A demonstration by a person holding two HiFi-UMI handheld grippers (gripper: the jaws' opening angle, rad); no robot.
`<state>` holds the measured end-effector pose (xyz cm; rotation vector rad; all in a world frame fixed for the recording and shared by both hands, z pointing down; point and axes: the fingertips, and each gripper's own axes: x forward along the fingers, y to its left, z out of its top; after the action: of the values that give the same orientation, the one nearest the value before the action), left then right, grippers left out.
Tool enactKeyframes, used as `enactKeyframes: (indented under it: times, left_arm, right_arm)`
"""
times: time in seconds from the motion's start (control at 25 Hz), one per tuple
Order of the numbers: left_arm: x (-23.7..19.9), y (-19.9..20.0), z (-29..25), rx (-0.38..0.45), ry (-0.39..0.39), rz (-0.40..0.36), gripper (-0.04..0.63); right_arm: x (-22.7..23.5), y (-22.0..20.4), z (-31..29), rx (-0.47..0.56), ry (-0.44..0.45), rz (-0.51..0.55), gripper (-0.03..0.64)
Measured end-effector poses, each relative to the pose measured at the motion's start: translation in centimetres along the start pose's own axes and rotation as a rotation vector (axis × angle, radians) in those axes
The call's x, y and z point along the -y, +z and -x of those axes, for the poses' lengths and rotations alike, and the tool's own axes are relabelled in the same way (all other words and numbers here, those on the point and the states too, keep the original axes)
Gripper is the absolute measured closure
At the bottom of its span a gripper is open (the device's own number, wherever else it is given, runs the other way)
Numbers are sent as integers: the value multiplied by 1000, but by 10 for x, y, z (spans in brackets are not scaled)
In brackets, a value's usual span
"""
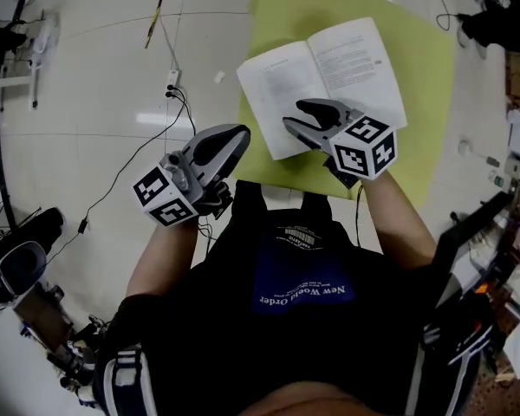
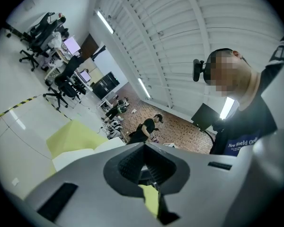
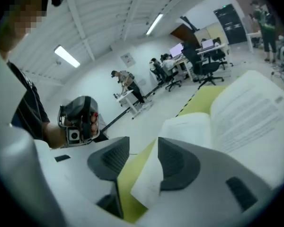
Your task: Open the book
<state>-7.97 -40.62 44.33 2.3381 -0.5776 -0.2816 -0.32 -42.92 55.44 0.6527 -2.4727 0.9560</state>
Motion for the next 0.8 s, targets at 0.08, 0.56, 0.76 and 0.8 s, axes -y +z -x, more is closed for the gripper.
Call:
enactKeyframes:
  times: [0.08, 0.56, 0.76, 0.8]
  left_arm:
    - [6, 2, -6, -5, -12, -6, 600]
    - [34, 7, -21, -27, -29, -34, 600]
    - [29, 6, -17, -20, -13, -29, 600]
    - [29, 7, -17, -16, -10, -31, 600]
  right_arm:
    - [23, 9, 23, 70, -52, -47, 439]
    - [182, -56, 86, -148, -629, -79, 629]
    - [91, -2, 62, -39, -542, 417, 629]
    - [81, -8, 51, -55, -484, 451, 629]
